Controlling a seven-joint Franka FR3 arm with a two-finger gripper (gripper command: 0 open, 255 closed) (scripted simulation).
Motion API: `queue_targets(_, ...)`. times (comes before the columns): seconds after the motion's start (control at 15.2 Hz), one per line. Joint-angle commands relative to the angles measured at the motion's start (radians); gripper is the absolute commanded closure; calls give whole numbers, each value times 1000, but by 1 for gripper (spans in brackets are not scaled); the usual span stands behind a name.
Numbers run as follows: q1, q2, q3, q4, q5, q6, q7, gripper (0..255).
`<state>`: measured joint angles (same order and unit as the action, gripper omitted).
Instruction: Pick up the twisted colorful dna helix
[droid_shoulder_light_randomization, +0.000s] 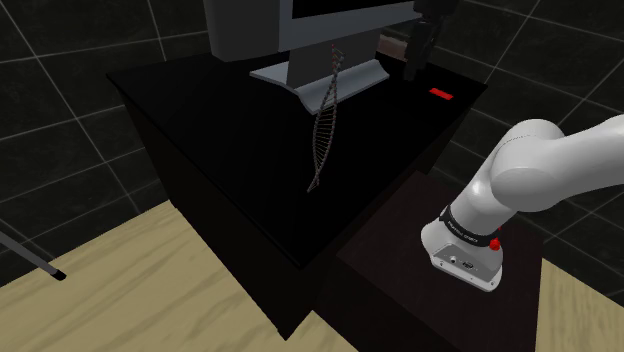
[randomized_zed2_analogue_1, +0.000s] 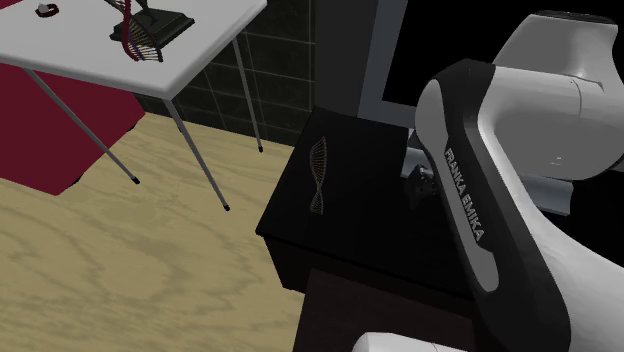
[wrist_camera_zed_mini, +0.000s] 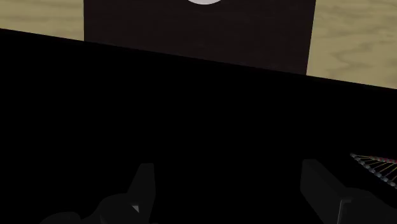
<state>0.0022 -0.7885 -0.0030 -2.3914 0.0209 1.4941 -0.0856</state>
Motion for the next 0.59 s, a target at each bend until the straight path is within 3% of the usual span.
queue_targets(0.0, 0, 0, 0, 0, 0, 0, 0, 0)
queue_targets(0.53, 34, 33, 148, 107, 172, -22, 244, 0)
